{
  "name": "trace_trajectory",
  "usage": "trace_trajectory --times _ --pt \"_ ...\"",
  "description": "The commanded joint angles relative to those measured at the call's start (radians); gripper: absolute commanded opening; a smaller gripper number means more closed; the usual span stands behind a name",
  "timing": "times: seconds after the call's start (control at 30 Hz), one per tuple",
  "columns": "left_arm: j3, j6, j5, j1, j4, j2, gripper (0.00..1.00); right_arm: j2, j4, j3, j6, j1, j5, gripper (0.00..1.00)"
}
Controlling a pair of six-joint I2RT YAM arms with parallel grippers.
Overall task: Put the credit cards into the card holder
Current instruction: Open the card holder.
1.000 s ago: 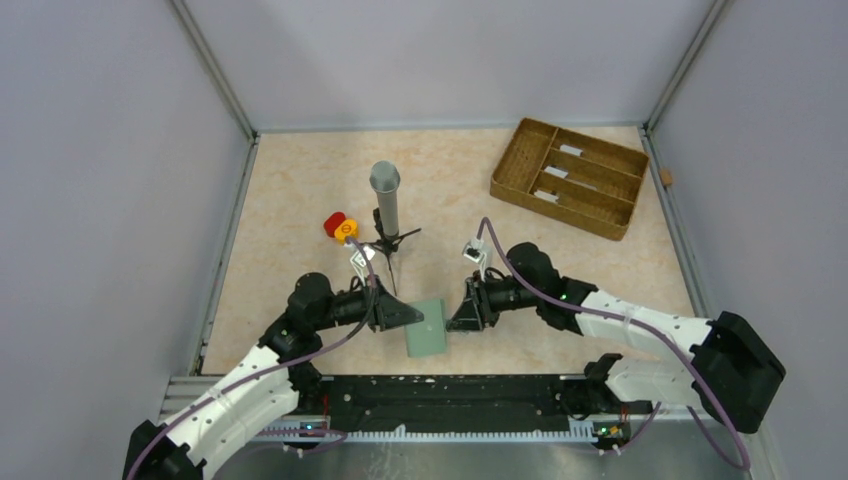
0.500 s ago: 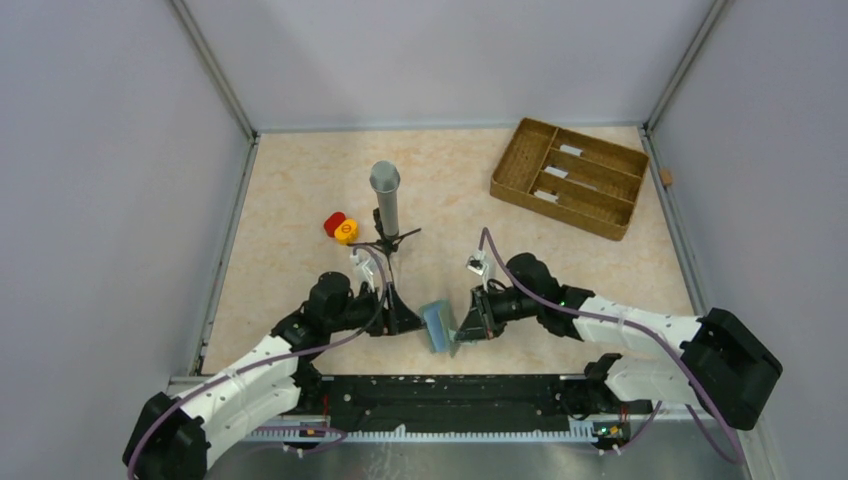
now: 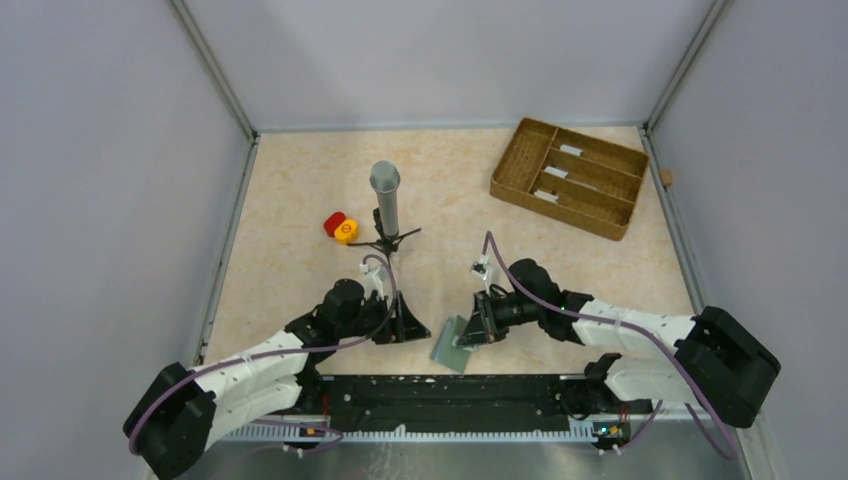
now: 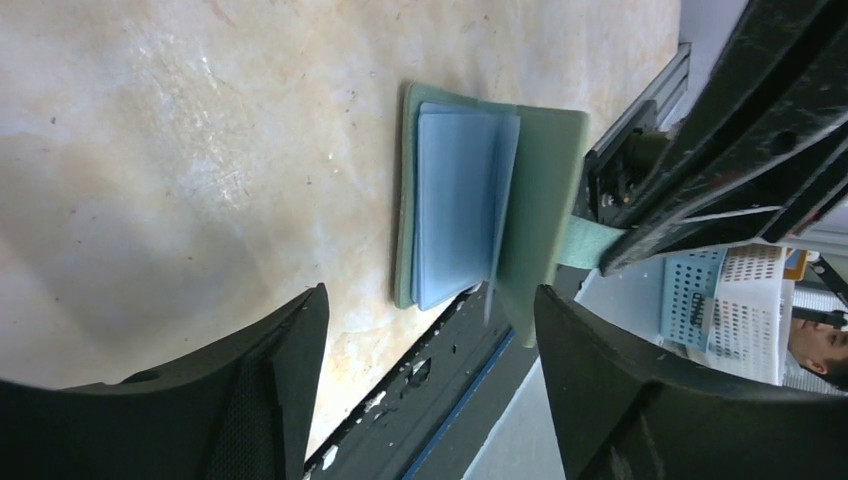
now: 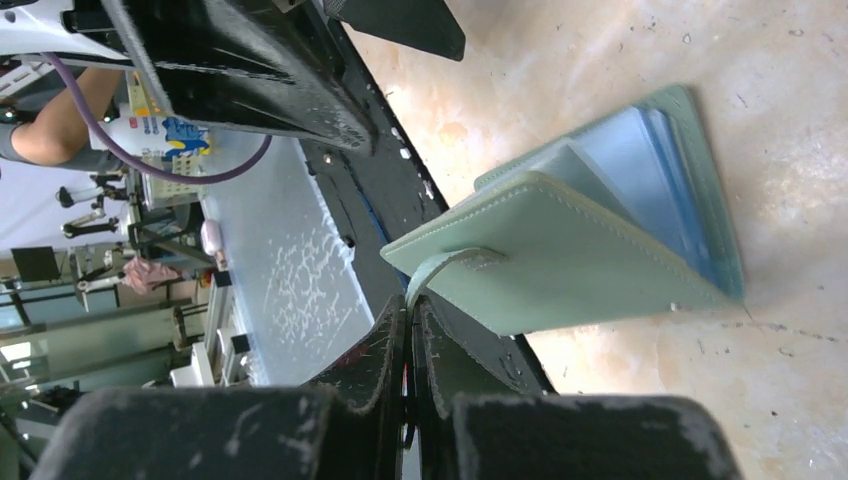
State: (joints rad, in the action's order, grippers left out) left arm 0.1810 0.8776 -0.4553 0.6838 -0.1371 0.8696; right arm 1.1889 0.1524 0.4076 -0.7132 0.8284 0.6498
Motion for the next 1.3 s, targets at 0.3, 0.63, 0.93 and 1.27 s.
trace_trajectory --times 0.3,0.63,0.93,1.27 --pt "0.106 -0.003 0.196 0.154 -0.027 0.158 0.63 -0.269 -0.28 -0.096 -0.108 -0.036 -0.238 0.0" --pt "0.226 0.0 0.354 0.274 0.032 0.295 0.54 -0.408 -0.544 -0.133 -0.231 -0.051 -0.411 0.0" --pt "0.272 0.006 0.395 0.314 0.042 0.344 0.53 -0.347 -0.652 -0.107 -0.232 -0.051 -0.514 0.0" --pt "0.286 0.008 0.284 0.324 -0.08 0.425 0.5 -0.281 -0.571 -0.099 -0.217 -0.051 -0.512 0.0"
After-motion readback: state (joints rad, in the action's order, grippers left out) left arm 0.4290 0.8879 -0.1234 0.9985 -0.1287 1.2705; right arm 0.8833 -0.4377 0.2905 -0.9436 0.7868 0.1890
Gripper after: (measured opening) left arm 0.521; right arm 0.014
